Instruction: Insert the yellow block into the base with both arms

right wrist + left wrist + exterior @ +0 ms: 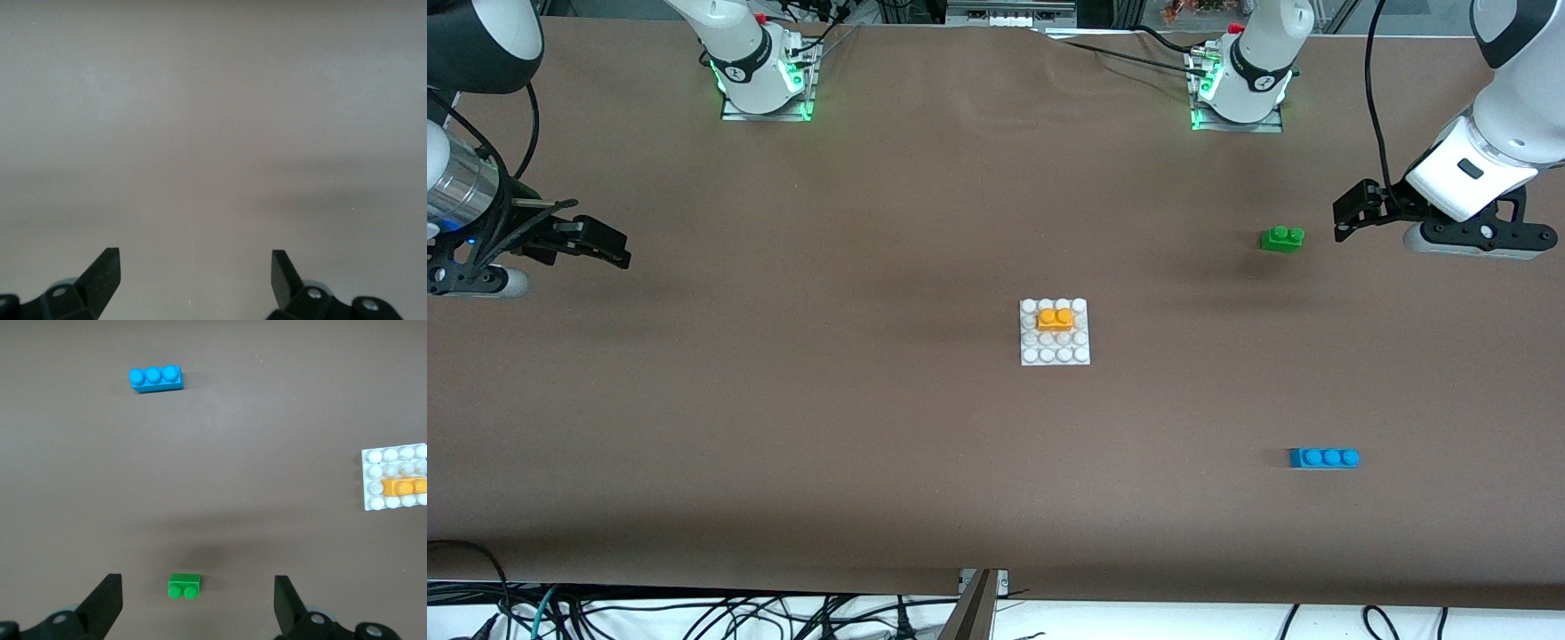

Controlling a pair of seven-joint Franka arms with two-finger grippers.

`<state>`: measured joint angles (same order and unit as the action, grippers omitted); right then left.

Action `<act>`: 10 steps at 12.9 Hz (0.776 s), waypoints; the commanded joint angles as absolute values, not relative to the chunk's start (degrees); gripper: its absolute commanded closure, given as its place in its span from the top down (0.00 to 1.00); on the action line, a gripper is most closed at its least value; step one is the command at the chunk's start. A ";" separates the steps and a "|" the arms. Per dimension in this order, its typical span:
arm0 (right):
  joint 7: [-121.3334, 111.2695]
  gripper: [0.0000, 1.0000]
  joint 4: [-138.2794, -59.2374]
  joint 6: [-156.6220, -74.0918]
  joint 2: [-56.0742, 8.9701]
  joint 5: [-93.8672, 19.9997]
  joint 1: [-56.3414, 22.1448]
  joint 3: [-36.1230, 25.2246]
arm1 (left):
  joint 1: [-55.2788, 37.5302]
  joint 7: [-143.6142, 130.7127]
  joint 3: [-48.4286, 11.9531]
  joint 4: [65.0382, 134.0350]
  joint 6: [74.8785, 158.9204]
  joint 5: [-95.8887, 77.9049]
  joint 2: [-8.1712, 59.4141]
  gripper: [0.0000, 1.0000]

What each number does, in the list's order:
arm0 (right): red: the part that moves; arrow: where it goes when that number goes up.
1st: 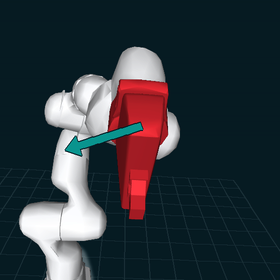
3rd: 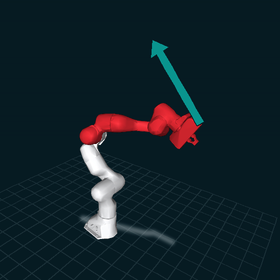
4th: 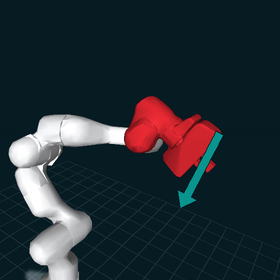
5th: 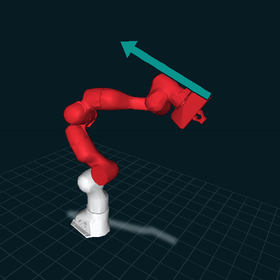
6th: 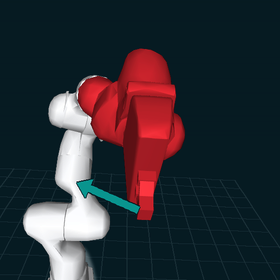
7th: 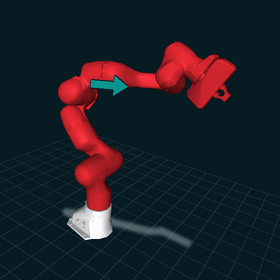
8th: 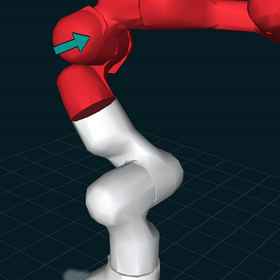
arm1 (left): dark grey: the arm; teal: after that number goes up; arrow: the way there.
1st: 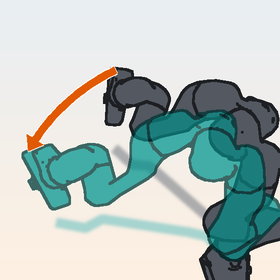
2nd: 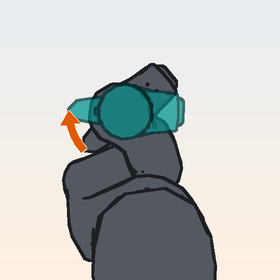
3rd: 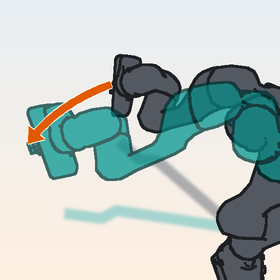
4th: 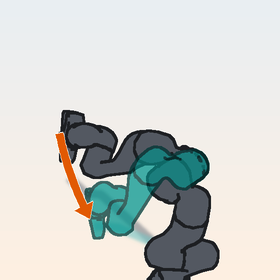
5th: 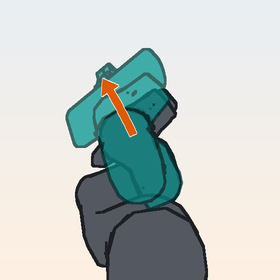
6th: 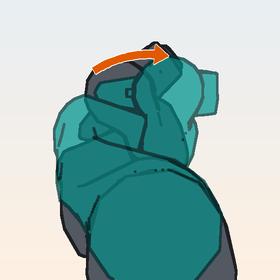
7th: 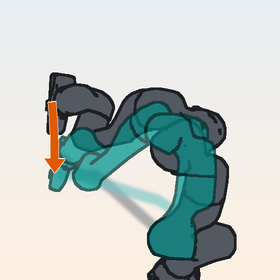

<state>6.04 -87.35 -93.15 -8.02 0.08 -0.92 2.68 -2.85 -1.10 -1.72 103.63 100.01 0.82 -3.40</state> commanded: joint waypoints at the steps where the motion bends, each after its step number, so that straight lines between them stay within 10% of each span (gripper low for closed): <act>1: 5.45 1.00 -88.07 -93.08 -7.03 0.79 -0.62 2.81 | -3.16 -1.92 -1.14 98.02 95.38 -1.75 0.25 1.00; 10: 5.45 1.00 -88.07 -92.99 -7.03 0.70 -0.62 2.81 | -2.81 -3.08 -1.32 97.21 95.01 -1.06 0.97 1.00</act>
